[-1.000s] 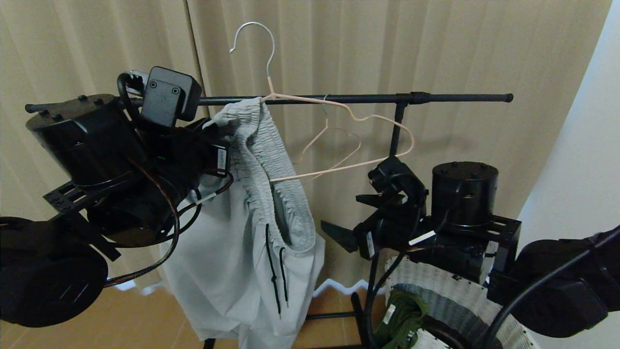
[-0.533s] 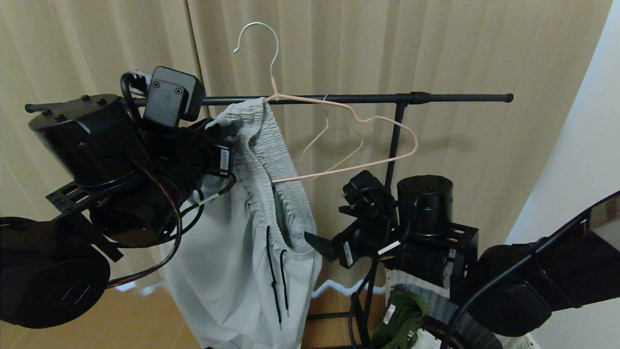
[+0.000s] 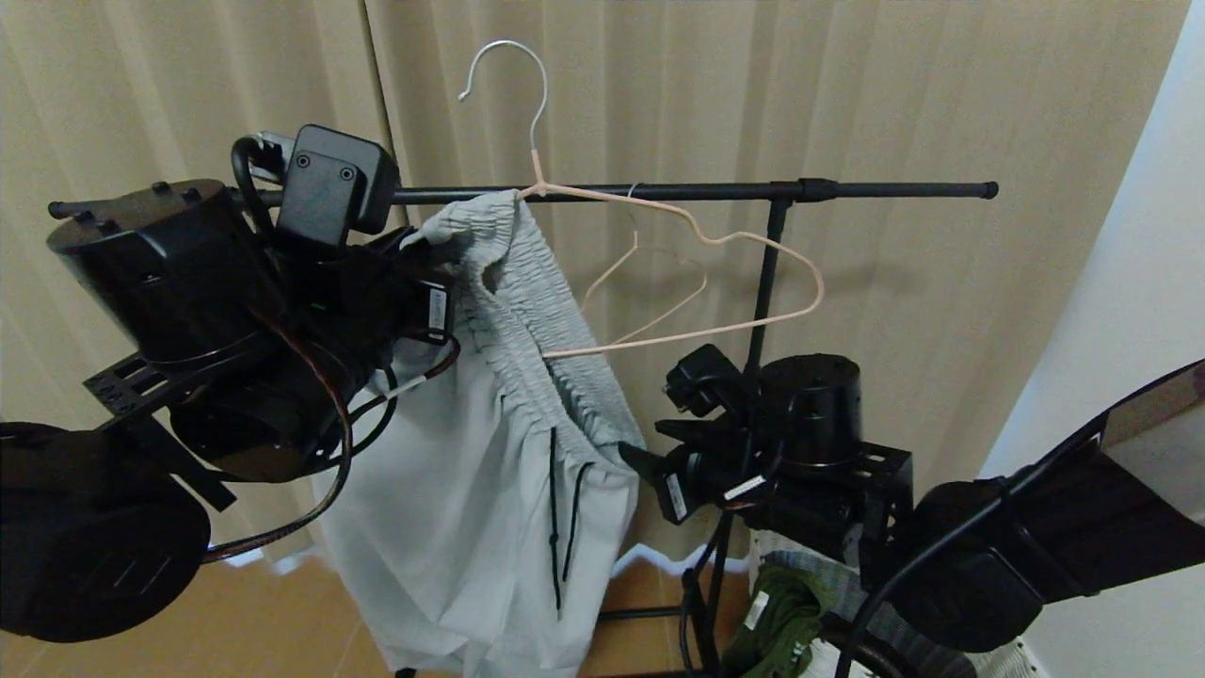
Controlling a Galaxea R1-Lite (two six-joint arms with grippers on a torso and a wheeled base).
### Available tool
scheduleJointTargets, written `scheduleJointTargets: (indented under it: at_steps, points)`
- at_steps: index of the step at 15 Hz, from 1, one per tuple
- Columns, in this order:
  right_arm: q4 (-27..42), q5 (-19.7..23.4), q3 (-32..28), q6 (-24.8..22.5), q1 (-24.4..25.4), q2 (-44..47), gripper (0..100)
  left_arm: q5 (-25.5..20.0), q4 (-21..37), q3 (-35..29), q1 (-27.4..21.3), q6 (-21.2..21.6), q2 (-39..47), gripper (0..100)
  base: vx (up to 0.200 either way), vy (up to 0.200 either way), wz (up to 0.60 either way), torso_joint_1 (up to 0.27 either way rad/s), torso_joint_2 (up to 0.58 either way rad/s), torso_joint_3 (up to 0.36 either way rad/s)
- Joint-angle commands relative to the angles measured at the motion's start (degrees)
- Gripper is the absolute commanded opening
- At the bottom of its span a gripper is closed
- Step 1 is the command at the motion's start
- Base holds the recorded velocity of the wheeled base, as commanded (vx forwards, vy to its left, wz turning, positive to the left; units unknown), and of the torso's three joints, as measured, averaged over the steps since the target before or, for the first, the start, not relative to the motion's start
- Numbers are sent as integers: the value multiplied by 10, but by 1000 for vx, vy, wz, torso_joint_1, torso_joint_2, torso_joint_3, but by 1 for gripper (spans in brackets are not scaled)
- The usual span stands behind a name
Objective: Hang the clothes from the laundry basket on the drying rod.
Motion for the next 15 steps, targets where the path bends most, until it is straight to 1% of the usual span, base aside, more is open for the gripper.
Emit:
scheduleJointTargets:
  at_steps: [1, 2, 4, 8, 9, 10, 11, 12, 13, 14, 15]
  points:
    - [0, -8, 21, 0, -22, -32, 0, 0, -1, 7, 15, 5, -6, 0, 0, 0, 0, 0, 0, 0]
    - [0, -8, 28, -1, -34, -45, 0, 0, -1, 9, 22, 12, -9, 0, 0, 0, 0, 0, 0, 0]
    - [1, -8, 39, -2, -82, -78, 0, 0, -1, 32, 43, 38, -25, 0, 0, 0, 0, 0, 0, 0]
    - [2, -7, 33, -5, -135, -99, 0, -1, -4, 74, 44, 56, -35, 0, 0, 0, 0, 0, 0, 0]
    - [2, -7, 31, -5, -141, -99, 0, -1, -11, 78, 44, 57, -34, 0, 0, 0, 0, 0, 0, 0]
    - [2, -7, 29, -5, -150, -99, 0, -1, -28, 91, 47, 67, -32, 0, 0, 0, 0, 0, 0, 0]
    - [2, -6, 28, -5, -152, -99, 0, -1, -32, 96, 49, 73, -32, 0, 0, 0, 0, 0, 0, 0]
    - [7, -4, 22, -5, -156, -104, 0, -5, -55, 120, 58, 104, -31, 0, 0, 0, 0, 0, 0, 0]
    - [9, -4, 19, -6, -157, -105, 0, -17, -69, 132, 61, 119, -30, 0, 0, 0, 0, 0, 0, 0]
    - [10, -3, 16, -7, -157, -107, 0, -32, -72, 140, 69, 130, -29, 0, 0, 0, 0, 0, 0, 0]
    - [10, -3, 16, -7, -157, -107, 0, -34, -72, 142, 71, 132, -29, 0, 0, 0, 0, 0, 0, 0]
